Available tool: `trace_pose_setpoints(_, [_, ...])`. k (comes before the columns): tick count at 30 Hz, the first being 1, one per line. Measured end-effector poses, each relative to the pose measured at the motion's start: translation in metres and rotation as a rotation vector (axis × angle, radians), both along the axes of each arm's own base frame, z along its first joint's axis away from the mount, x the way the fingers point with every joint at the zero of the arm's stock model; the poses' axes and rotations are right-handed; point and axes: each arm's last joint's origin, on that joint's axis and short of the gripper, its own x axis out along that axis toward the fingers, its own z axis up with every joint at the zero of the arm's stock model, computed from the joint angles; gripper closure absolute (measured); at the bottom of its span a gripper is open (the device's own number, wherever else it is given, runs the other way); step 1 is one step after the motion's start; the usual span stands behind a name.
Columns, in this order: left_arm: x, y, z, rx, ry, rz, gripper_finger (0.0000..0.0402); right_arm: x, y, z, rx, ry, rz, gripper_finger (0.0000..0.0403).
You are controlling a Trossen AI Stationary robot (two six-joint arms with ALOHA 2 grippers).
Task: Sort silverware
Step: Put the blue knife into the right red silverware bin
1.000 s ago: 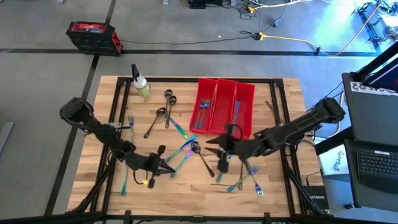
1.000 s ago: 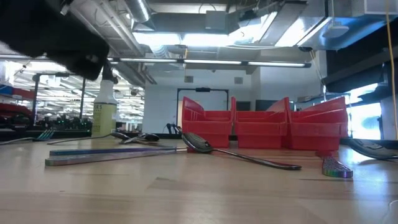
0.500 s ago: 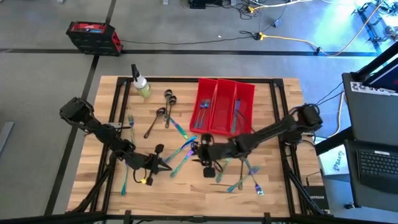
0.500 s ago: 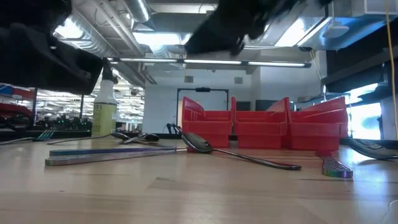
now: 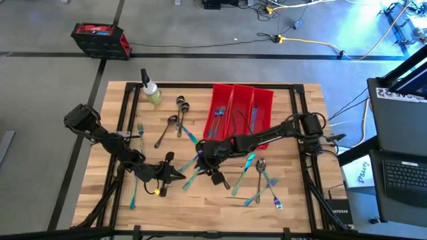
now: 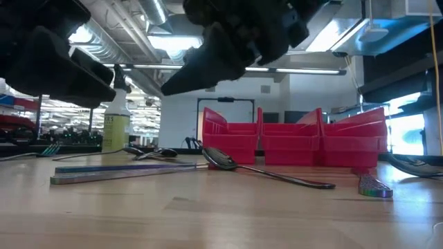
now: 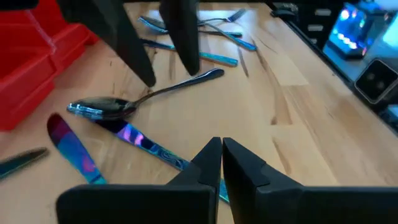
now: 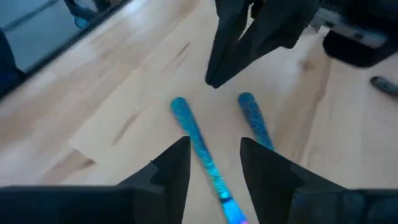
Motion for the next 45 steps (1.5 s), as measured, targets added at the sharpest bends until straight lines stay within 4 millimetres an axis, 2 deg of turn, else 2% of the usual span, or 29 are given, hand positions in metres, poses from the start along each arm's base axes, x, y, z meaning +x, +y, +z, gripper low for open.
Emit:
trace_pose_setpoints(4, [-0.002, -0.003, 0.000, -0.063, 0.004, 0.014, 0.0401, 0.007, -0.002, -0.011, 0.012, 0.029, 0.047, 0.0251])
trace_pose_setpoints(11, [-0.009, -0.010, 0.000, -0.062, -0.004, 0.050, 0.0401, 0.014, -0.007, -0.052, -0.082, 0.073, 0.086, 0.0244])
trace_pose_setpoints(15, [-0.010, -0.009, -0.002, -0.082, 0.013, 0.080, 0.0401, 0.017, -0.008, -0.067, -0.083, 0.095, 0.101, 0.0244])
trace_pose_setpoints(34, [-0.010, -0.008, -0.003, -0.086, 0.019, 0.100, 0.0401, 0.022, -0.011, -0.066, -0.080, 0.045, 0.087, 0.0244])
trace_pose_setpoints(45, [-0.010, -0.008, -0.003, -0.085, 0.018, 0.101, 0.0402, 0.024, -0.033, -0.066, -0.100, 0.056, 0.010, 0.0244])
